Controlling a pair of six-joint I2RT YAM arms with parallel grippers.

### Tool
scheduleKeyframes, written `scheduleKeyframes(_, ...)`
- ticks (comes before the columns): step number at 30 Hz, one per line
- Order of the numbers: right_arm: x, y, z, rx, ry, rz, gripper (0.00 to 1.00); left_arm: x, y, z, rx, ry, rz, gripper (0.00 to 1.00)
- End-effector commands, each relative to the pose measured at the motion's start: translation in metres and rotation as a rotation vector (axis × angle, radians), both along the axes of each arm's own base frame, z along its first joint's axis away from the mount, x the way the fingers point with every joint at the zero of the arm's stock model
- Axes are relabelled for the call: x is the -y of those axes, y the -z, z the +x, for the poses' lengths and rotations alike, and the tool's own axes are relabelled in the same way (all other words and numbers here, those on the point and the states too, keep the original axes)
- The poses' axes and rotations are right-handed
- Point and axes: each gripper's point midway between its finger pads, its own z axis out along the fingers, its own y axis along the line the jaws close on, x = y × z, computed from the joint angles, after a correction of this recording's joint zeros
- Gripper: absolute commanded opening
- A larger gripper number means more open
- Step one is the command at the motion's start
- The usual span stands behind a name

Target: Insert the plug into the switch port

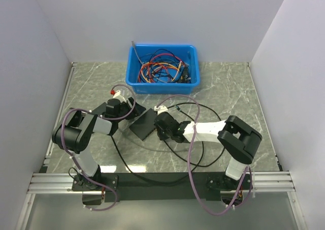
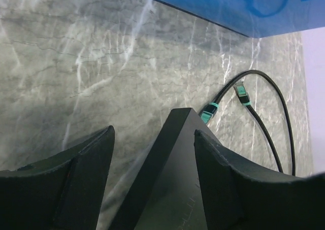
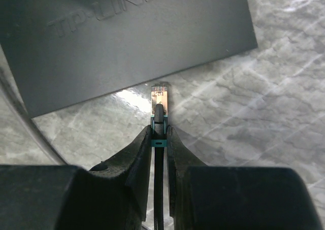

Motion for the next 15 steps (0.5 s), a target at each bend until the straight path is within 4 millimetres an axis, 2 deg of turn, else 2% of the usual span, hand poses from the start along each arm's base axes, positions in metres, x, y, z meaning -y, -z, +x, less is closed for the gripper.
scheduleKeyframes(1, -0.023, -0.017, 0.012, 0.03, 0.002, 0.074, 0.0, 0.006, -0.012, 0.005, 0.065, 0.042, -0.018, 0.69)
scheduleKeyframes(10, -0.026, -0.024, 0.015, 0.045, 0.003, 0.086, 0.0, 0.01, 0.006, -0.015, 0.029, 0.068, -0.024, 0.66)
scheduleKeyframes(15, -0.027, -0.03, 0.015, 0.05, -0.001, 0.098, 0.0, 0.013, 0.011, -0.017, 0.018, 0.07, -0.009, 0.66)
